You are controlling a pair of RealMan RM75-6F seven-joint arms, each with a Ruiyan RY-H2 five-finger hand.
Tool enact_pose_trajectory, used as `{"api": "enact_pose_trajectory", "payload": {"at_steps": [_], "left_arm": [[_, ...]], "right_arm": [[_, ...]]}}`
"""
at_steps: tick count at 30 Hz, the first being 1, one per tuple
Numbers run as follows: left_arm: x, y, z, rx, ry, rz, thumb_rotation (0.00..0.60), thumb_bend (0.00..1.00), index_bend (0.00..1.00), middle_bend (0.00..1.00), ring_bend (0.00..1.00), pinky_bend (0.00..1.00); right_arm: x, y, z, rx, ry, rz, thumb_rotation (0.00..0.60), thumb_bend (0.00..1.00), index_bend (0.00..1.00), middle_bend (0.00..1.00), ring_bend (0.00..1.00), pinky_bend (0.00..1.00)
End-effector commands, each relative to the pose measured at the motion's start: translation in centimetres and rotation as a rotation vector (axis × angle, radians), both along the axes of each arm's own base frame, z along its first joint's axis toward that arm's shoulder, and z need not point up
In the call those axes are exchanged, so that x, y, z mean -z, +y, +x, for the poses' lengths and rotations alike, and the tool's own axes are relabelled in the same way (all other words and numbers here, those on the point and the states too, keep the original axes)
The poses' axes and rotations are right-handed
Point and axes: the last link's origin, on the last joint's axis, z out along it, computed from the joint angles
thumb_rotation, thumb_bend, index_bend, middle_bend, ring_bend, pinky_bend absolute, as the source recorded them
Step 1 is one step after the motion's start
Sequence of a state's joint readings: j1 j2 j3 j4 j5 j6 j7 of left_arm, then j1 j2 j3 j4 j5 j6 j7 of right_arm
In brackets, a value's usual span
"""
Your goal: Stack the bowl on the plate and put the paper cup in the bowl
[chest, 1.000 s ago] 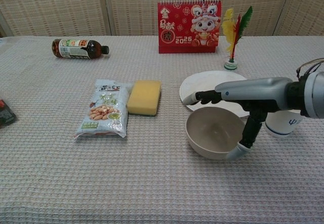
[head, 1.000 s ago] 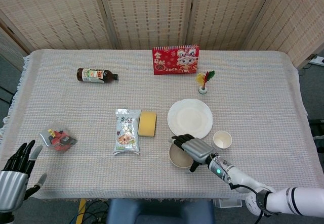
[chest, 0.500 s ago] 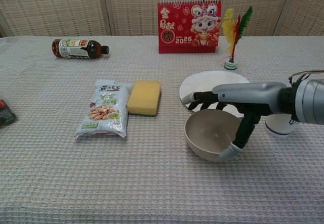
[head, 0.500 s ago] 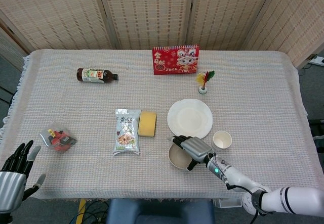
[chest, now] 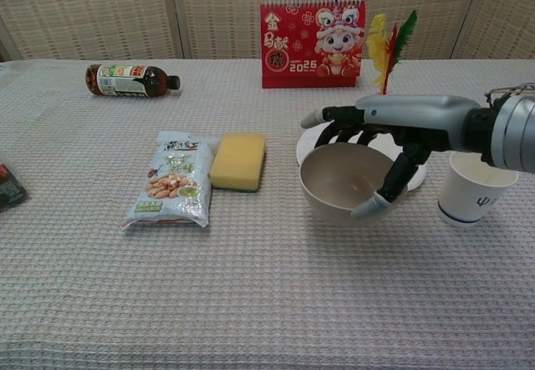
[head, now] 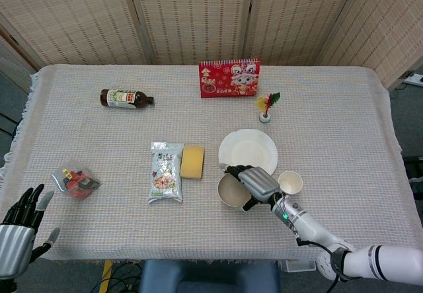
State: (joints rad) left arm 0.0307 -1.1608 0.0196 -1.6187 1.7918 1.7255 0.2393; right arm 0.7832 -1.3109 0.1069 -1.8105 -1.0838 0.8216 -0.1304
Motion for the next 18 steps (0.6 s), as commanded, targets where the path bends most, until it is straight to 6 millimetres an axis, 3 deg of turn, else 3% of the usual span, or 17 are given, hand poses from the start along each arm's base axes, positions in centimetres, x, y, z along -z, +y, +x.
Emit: {"api": "enact_pose_trajectory", "payload": {"at_steps": [1, 6, 18], "left_arm": [[0.0, 0.0, 0.0, -0.001, 0.0, 0.001, 0.6, 0.31, 0.0, 0.0, 0.0, 0.26], [-0.1, 0.0, -0.1, -0.003, -0.004, 0.002, 0.6, 0.31, 0.0, 0.0, 0.0, 0.26], [0.3, 1.1, -0.7, -0.039, 0.001, -0.019, 0.6, 0.31, 0.0, 0.0, 0.0, 0.26]], "right_arm": [[-0.9, -1.0, 0.0, 0.009, -0.005, -0.042, 0.6, 0.2, 0.05, 0.19, 0.26, 0.39], [-1.9, -2.9, -0.3, 0.058, -0.013, -0.107, 0.6, 0.19, 0.05, 0.19, 0.26, 0.39], [-1.9, -6.8, -2.8, 0.139, 0.018, -0.175, 0.6, 0.19, 0.05, 0.19, 0.26, 0.39]]}}
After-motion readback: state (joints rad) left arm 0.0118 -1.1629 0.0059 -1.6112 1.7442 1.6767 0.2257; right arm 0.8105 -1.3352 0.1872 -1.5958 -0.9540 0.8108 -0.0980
